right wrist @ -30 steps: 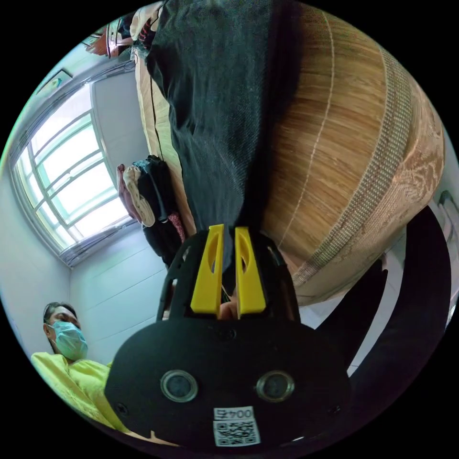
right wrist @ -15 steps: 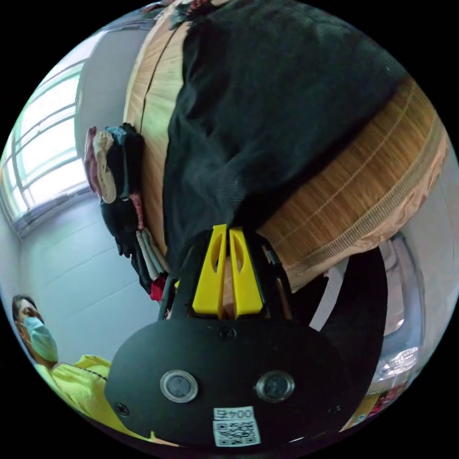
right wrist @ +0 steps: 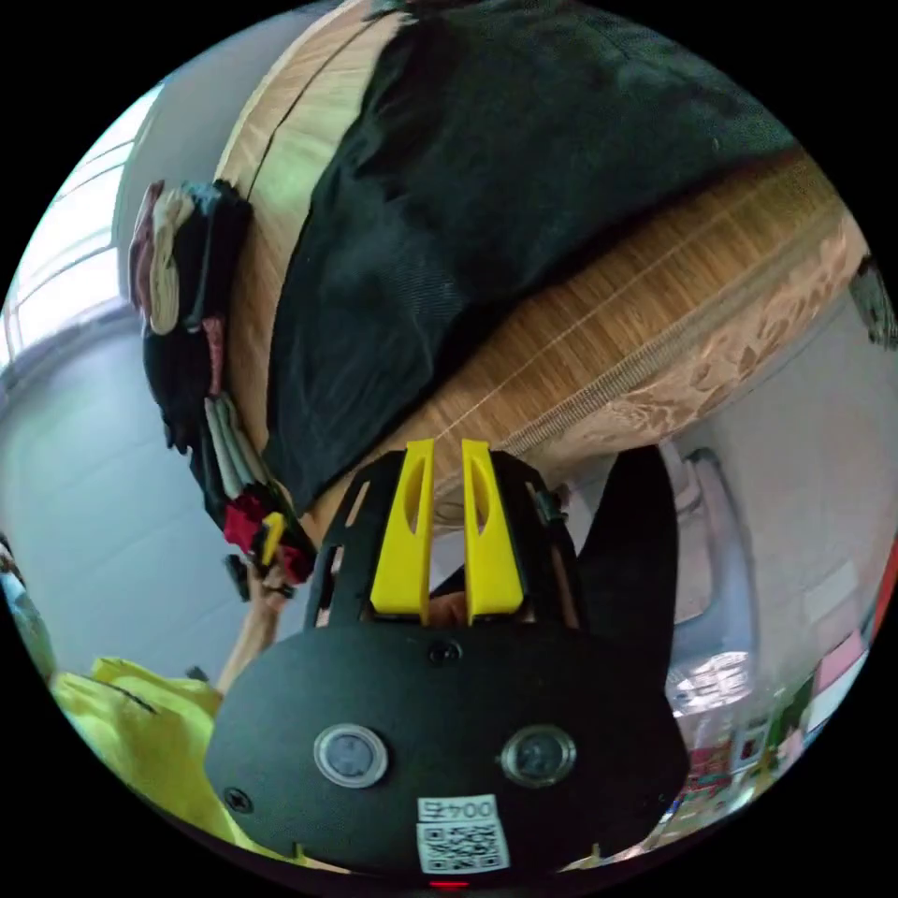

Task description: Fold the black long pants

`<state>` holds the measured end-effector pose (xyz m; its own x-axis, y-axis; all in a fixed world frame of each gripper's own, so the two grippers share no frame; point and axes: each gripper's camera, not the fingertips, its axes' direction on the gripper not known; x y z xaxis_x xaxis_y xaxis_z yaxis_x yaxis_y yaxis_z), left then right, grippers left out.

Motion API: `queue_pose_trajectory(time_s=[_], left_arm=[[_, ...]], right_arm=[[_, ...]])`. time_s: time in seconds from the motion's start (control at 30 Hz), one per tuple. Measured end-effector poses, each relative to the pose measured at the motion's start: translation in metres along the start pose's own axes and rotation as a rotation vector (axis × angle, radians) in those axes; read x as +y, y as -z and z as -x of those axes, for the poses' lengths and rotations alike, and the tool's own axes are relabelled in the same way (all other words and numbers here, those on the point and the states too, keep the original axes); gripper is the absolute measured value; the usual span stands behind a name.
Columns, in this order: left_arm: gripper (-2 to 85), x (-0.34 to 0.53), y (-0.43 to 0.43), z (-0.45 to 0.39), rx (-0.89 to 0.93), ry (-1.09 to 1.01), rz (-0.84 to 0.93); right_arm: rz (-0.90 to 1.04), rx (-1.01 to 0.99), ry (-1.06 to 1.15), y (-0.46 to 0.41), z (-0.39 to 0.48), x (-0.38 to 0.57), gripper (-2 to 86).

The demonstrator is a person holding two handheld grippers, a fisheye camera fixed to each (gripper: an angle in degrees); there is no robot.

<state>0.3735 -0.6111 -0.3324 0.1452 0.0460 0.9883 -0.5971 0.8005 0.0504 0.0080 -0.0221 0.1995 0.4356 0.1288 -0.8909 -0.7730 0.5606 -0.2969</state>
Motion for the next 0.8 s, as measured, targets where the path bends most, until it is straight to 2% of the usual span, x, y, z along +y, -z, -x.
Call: queue_pose_trajectory(time_s=[0.13,0.2,0.3,0.4,0.43,0.57,0.67,0.8], left_arm=[[0.7,0.009,-0.041,-0.085,-0.001,-0.262,-0.021],[0.6,0.011,-0.097,-0.129,-0.095,-0.361,-0.013],[0.5,0.021,-0.158,-0.149,-0.242,-0.341,-0.015],[0.4,0.048,-0.175,-0.152,-0.247,-0.389,-0.065],[0.3,0.054,-0.175,-0.153,-0.246,-0.403,-0.073],[0.1,0.074,-0.172,-0.164,-0.351,-0.495,-0.072],[0.0,0.063,-0.163,-0.158,-0.359,-0.499,-0.053],[0.0,0.040,-0.149,-0.160,-0.494,-0.526,-0.048]], right_arm=[[-0.105,0.342,0.436,-0.014,0.094,0.004,6.5],[-0.179,0.438,0.594,-0.030,0.134,-0.002,6.6],[-0.267,0.568,0.749,-0.062,0.179,-0.014,6.6],[-0.168,0.654,0.763,-0.105,0.185,-0.022,6.1],[-0.243,0.663,0.770,-0.108,0.185,-0.012,5.0],[-0.276,0.716,0.699,-0.117,0.193,-0.004,2.2],[-0.281,0.669,0.674,-0.119,0.200,-0.007,1.1],[-0.252,0.609,0.722,-0.130,0.223,-0.014,0.7]])
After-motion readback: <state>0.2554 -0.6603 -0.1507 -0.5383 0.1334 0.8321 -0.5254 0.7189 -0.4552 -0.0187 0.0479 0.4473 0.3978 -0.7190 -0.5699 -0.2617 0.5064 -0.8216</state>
